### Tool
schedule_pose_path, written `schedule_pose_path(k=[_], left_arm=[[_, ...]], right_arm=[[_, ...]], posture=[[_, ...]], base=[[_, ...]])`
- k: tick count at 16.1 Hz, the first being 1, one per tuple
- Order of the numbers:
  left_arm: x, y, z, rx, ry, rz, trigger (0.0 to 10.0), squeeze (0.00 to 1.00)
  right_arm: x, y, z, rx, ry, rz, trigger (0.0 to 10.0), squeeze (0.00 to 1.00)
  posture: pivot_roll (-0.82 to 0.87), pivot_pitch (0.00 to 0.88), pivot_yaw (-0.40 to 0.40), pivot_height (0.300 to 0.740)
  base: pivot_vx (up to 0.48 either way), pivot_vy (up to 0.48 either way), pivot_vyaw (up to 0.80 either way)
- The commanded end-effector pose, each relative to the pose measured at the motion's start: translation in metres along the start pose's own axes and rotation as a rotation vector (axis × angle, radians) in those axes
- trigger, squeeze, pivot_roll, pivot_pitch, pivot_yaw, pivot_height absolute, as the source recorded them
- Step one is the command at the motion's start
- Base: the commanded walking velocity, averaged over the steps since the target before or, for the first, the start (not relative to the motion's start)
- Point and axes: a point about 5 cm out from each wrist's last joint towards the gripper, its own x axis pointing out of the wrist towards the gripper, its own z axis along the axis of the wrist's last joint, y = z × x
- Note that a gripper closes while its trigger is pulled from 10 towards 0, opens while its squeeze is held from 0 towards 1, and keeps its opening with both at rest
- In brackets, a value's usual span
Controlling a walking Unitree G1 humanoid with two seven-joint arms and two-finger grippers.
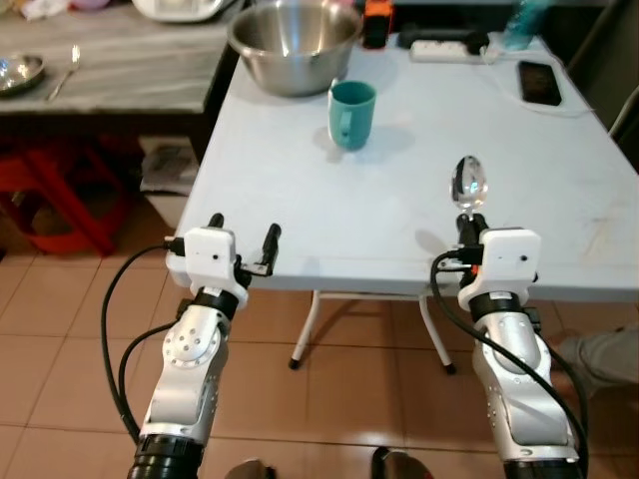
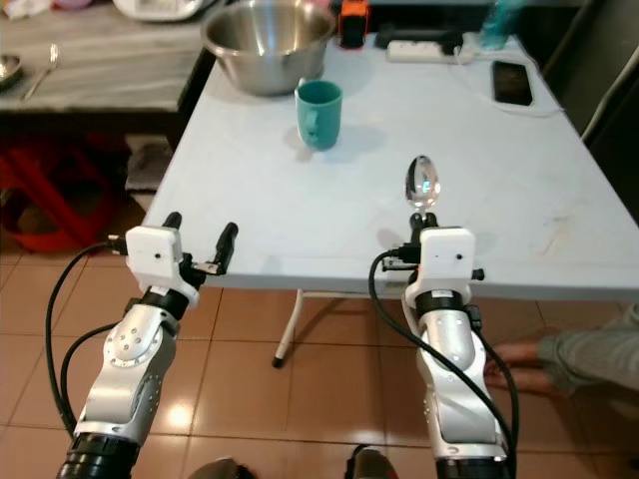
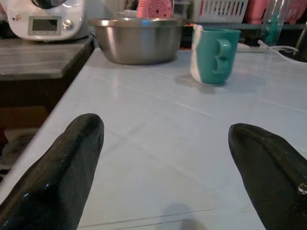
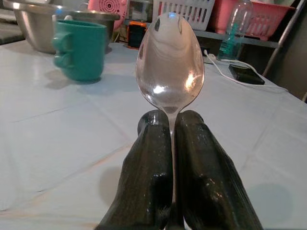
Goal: Setting the table
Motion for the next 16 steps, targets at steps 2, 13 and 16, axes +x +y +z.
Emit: schedule_pose_path(k=[2, 13, 16], left_arm=[[-0.0046, 0.0099, -0.0035, 0.022, 0.018, 0.024, 10.0, 0.0], [-0.0032, 0.0054, -0.0042, 0.025, 0.014, 0.01, 10.0, 0.0], [-0.003, 0.0049, -0.0048, 0.025, 0.016, 0.009, 10.0, 0.0]], right_arm=[[0.0003, 0.0085, 0.0052, 0.018, -0.022, 0.022, 10.0, 0.0], [0.0031, 0.0086, 0.0041, 0.009, -0.026, 0.027, 10.0, 0.0], [0.0038, 0.0091, 0.0036, 0.007, -0.027, 0.032, 10.0, 0.0]], posture=[[-0.15, 0.173, 0.058, 0.74], [-0.15, 0.168, 0.055, 0.74], [-0.14, 0.161, 0.051, 0.74]], base=[[0.0, 0.452, 0.0], [0.0, 0.458, 0.0], [0.0, 0.461, 0.0]])
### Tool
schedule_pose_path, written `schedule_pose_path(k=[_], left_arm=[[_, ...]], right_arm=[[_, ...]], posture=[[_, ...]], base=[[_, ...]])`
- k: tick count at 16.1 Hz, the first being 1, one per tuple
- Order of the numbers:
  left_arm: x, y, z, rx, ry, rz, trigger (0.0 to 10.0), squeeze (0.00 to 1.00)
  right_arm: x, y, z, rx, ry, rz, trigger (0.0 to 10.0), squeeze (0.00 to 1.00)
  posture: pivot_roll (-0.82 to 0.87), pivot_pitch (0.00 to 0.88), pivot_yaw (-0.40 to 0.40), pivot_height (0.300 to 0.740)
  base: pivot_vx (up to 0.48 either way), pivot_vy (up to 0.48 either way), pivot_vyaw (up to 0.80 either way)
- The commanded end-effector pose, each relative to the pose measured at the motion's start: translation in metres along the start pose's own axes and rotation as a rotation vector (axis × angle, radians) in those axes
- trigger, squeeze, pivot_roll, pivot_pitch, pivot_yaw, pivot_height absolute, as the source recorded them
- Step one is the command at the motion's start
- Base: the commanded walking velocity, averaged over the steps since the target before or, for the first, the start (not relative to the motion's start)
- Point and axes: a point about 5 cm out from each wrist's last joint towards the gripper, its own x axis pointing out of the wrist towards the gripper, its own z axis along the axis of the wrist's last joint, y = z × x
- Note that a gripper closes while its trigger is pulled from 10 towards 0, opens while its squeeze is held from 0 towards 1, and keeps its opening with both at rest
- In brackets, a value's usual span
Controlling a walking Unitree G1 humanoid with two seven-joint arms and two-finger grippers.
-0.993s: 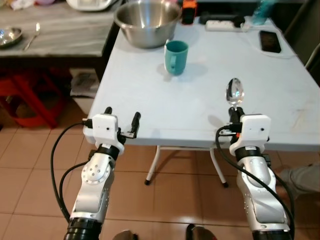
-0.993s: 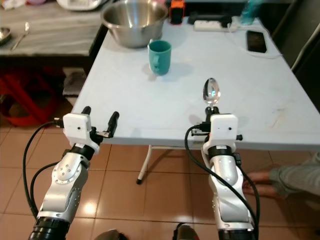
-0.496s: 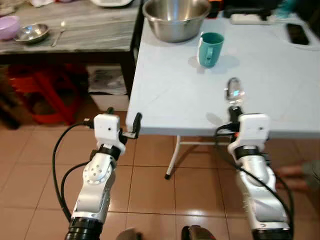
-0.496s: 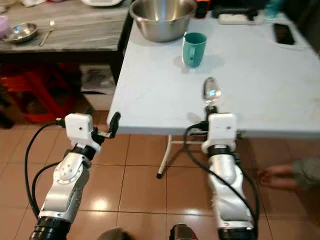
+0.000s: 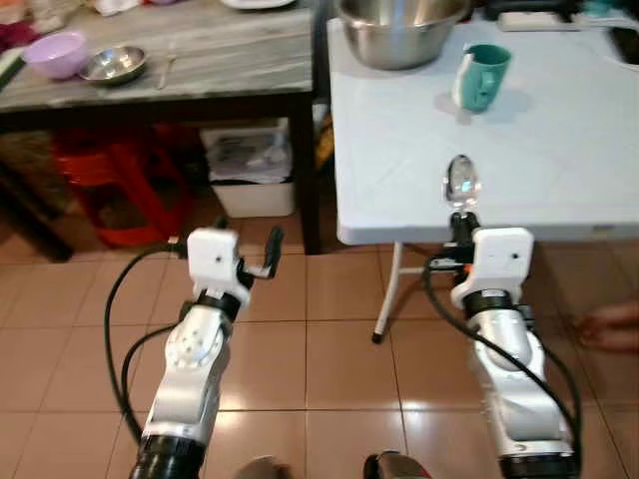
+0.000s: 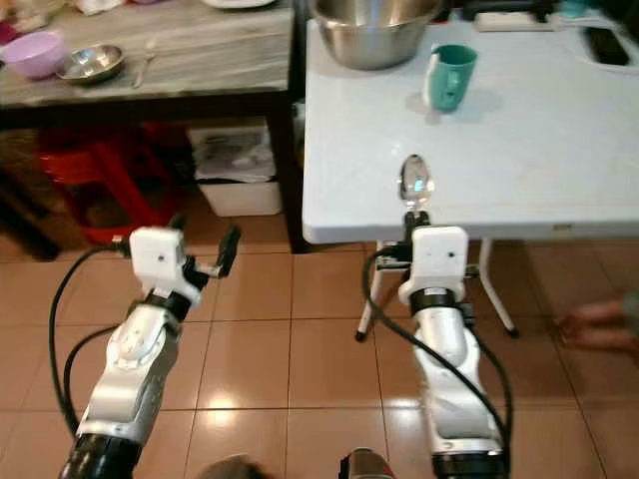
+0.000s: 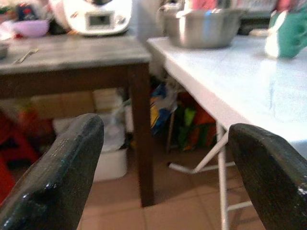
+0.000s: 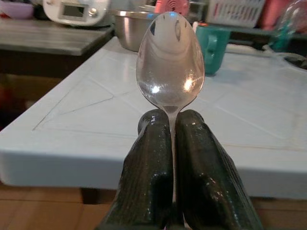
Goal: Setting the table
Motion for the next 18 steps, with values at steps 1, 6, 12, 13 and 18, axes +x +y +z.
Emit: schedule_pose_path(k=[1, 6, 12, 13, 18], left_arm=[[-0.005, 0.008, -0.004, 0.023, 0.02, 0.023, 10.0, 0.0], [-0.008, 0.023, -0.015, 0.067, 0.055, 0.037, 10.0, 0.0], [-0.014, 0.022, -0.013, 0.078, 0.039, 0.01, 10.0, 0.0], [-0.015, 0.023, -0.013, 0.077, 0.042, 0.003, 10.0, 0.0], [-0.038, 0.05, -0.011, 0.135, 0.057, 0.036, 10.0, 0.0]], right_arm=[[0.001, 0.007, 0.004, 0.018, -0.024, 0.02, 10.0, 0.0], [-0.001, 0.003, -0.003, 0.002, -0.009, 0.023, 10.0, 0.0], [-0.001, 0.004, -0.003, 0.0, -0.017, 0.022, 10.0, 0.0], [-0.001, 0.004, -0.003, -0.001, -0.017, 0.024, 10.0, 0.0], [-0.011, -0.01, -0.007, -0.047, -0.01, 0.049, 10.0, 0.0]], posture=[[-0.14, 0.161, 0.051, 0.74], [-0.14, 0.159, 0.048, 0.74], [-0.14, 0.162, 0.046, 0.74], [-0.14, 0.162, 0.046, 0.74], [-0.13, 0.159, 0.048, 0.74]], base=[[0.0, 0.465, 0.0], [0.0, 0.463, 0.0], [0.0, 0.23, 0.0], [0.0, 0.0, 0.0], [0.0, 0.0, 0.0]])
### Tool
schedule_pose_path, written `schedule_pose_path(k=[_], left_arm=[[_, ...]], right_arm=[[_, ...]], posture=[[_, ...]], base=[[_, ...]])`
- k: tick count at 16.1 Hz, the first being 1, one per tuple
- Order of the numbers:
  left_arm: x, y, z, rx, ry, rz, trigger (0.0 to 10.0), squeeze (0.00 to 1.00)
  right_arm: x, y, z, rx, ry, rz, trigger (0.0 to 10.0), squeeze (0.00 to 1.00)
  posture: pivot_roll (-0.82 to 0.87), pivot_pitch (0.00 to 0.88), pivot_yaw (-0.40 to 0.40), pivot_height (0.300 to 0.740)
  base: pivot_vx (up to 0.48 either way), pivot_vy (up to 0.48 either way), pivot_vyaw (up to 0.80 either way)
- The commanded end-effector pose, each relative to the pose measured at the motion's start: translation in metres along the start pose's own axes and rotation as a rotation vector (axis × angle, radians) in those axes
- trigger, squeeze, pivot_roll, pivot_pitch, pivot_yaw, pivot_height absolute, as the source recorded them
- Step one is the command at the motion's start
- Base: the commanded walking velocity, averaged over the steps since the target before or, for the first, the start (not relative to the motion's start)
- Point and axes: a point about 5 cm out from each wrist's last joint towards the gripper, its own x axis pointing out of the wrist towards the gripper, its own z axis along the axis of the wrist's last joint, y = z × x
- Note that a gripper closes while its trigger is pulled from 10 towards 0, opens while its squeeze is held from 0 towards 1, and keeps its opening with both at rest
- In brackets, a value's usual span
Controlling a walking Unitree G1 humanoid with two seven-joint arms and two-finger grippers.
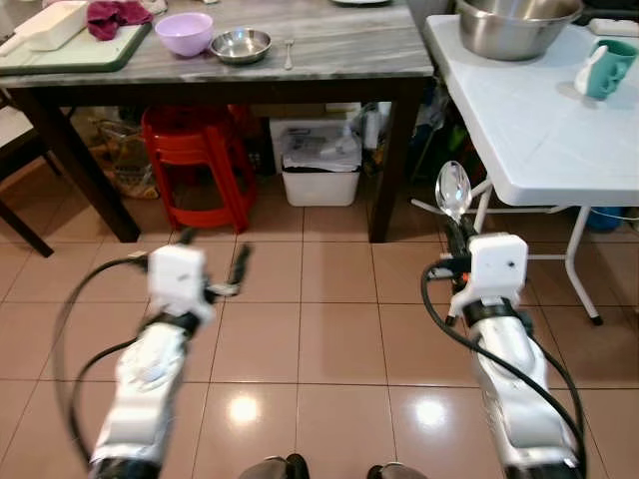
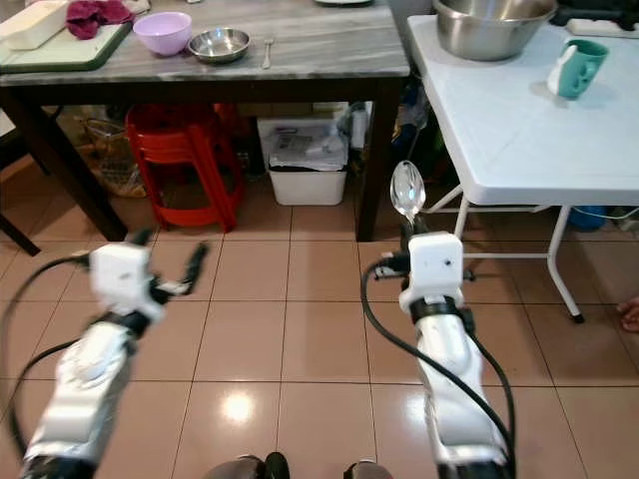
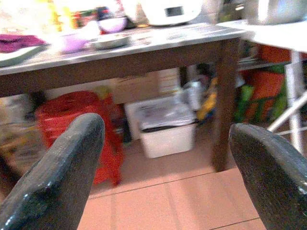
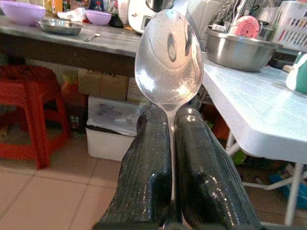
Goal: Setting the table
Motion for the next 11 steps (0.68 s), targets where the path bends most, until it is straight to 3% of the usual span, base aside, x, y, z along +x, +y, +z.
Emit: schedule_pose_path(k=[1, 5, 7, 11], left_arm=[[-0.007, 0.005, -0.002, 0.018, 0.006, 0.014, 10.0, 0.0], [-0.031, 0.007, -0.007, -0.004, 0.042, 0.061, 10.0, 0.0], [-0.031, -0.002, -0.006, -0.02, 0.032, 0.028, 10.0, 0.0], [-0.019, -0.006, 0.002, -0.033, 0.001, 0.003, 10.0, 0.0]], right_arm=[[-0.005, -0.008, -0.001, -0.009, 0.0, -0.014, 10.0, 0.0], [-0.026, -0.024, -0.007, -0.037, 0.041, -0.04, 10.0, 0.0], [-0.026, -0.023, -0.006, -0.035, 0.038, -0.037, 10.0, 0.0], [-0.019, -0.017, 0.001, -0.045, 0.009, -0.019, 10.0, 0.0]], posture=[[-0.13, 0.159, 0.048, 0.74], [-0.13, 0.159, 0.048, 0.74], [-0.13, 0.16, 0.048, 0.74], [-0.14, 0.154, 0.051, 0.74]], base=[[0.0, 0.0, 0.0], [0.0, 0.0, 0.0], [0.0, 0.0, 0.0], [0.327, 0.0, 0.0]])
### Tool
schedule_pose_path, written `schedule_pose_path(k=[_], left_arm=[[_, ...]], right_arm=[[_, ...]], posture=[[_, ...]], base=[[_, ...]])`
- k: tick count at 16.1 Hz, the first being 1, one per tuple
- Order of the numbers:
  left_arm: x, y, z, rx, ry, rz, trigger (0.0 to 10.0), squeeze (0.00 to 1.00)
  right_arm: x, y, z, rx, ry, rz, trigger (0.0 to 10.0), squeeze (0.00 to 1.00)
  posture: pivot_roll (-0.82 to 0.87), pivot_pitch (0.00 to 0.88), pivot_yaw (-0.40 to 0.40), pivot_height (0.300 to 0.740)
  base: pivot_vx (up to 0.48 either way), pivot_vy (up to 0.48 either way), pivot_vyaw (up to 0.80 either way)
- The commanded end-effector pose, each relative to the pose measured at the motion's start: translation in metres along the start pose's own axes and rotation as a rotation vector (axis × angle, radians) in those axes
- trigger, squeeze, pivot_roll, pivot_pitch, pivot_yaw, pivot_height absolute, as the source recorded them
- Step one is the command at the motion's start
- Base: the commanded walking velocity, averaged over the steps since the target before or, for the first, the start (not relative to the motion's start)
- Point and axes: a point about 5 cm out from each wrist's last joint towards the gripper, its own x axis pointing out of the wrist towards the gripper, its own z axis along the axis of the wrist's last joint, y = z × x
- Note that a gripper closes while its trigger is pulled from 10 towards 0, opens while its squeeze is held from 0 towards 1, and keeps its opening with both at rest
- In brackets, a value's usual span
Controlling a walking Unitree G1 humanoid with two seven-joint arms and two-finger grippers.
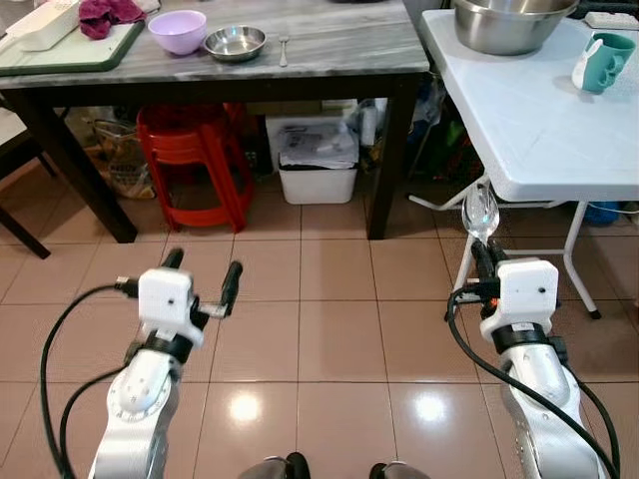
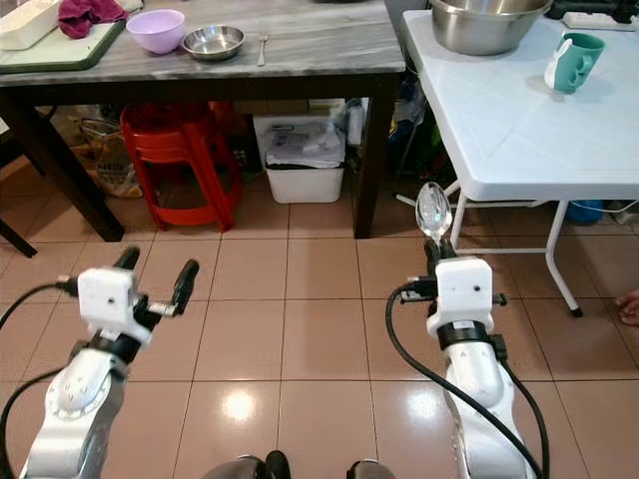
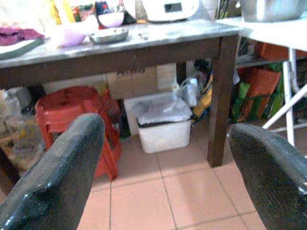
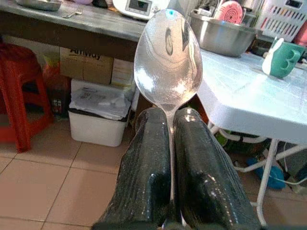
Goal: Setting the table
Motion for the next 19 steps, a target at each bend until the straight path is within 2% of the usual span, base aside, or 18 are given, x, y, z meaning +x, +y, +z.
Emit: schedule_pose_path(k=[1, 5, 14, 19], left_arm=[[0.0, 0.002, 0.001, -0.005, 0.003, 0.001, 10.0, 0.0], [0.001, -0.002, 0.0, -0.018, 0.01, -0.017, 10.0, 0.0], [0.006, -0.013, 0.0, -0.052, 0.006, -0.049, 10.0, 0.0], [0.009, -0.015, 0.0, -0.057, 0.003, -0.061, 10.0, 0.0]], right_arm=[[0.002, 0.003, 0.008, -0.004, -0.031, 0.011, 10.0, 0.0], [0.002, 0.005, 0.009, -0.009, -0.031, 0.008, 10.0, 0.0], [0.007, 0.005, 0.012, -0.019, -0.043, 0.013, 10.0, 0.0], [0.008, 0.006, 0.011, -0.004, -0.036, 0.014, 10.0, 0.0]], posture=[[-0.14, 0.155, 0.053, 0.74], [-0.15, 0.157, 0.055, 0.74], [-0.17, 0.155, 0.041, 0.74], [-0.17, 0.149, 0.041, 0.74]], base=[[0.382, 0.0, 0.0], [0.379, 0.0, 0.0], [0.378, 0.0, 0.6], [0.379, 0.0, 0.0]])
